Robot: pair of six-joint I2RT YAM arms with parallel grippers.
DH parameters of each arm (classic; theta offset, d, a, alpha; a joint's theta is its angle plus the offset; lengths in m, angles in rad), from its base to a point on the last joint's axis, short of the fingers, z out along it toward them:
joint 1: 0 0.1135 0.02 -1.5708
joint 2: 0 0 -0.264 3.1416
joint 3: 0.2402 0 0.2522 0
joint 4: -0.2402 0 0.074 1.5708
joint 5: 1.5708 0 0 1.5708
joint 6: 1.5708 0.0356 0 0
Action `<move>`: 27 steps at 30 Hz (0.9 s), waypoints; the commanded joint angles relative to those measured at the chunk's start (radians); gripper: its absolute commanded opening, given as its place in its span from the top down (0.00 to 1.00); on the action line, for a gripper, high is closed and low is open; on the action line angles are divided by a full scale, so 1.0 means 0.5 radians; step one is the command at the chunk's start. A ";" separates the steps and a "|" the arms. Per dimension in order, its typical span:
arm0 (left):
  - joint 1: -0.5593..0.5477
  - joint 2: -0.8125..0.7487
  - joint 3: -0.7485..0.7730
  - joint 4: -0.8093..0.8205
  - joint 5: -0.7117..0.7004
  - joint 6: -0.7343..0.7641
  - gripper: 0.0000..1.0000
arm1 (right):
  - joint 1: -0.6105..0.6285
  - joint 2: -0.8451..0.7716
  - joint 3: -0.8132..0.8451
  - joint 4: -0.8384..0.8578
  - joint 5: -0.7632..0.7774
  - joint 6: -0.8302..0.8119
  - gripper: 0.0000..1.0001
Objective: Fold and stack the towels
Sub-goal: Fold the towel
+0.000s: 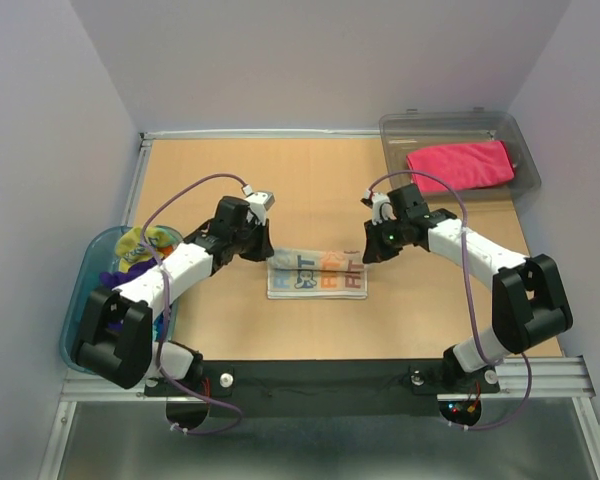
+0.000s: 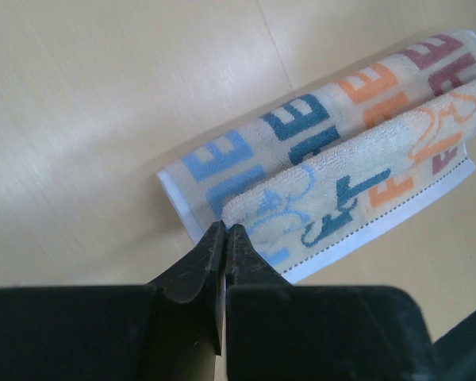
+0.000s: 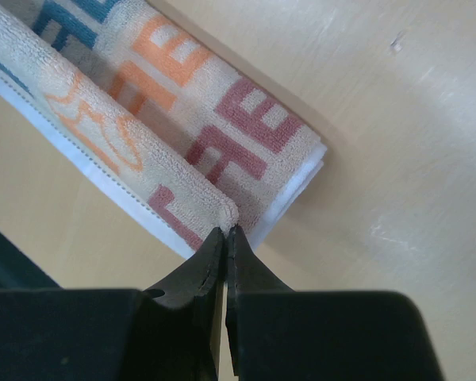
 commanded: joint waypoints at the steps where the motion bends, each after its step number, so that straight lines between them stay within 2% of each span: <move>1: 0.006 -0.123 -0.069 -0.147 -0.057 -0.211 1.00 | -0.001 -0.098 -0.060 -0.042 0.016 0.190 0.99; 7: 0.003 -0.147 -0.134 -0.172 -0.122 -0.367 1.00 | -0.001 -0.119 -0.125 -0.036 -0.006 0.288 0.99; 20: -0.013 -0.064 -0.287 0.012 -0.195 -0.588 1.00 | -0.001 -0.095 -0.211 0.013 0.301 0.350 0.99; 26: -0.016 -0.046 -0.312 0.015 -0.272 -0.610 1.00 | -0.001 -0.070 -0.229 0.020 0.225 0.374 0.98; 27: -0.013 -0.046 -0.309 0.009 -0.284 -0.622 0.99 | -0.001 -0.067 -0.235 0.020 0.194 0.380 0.96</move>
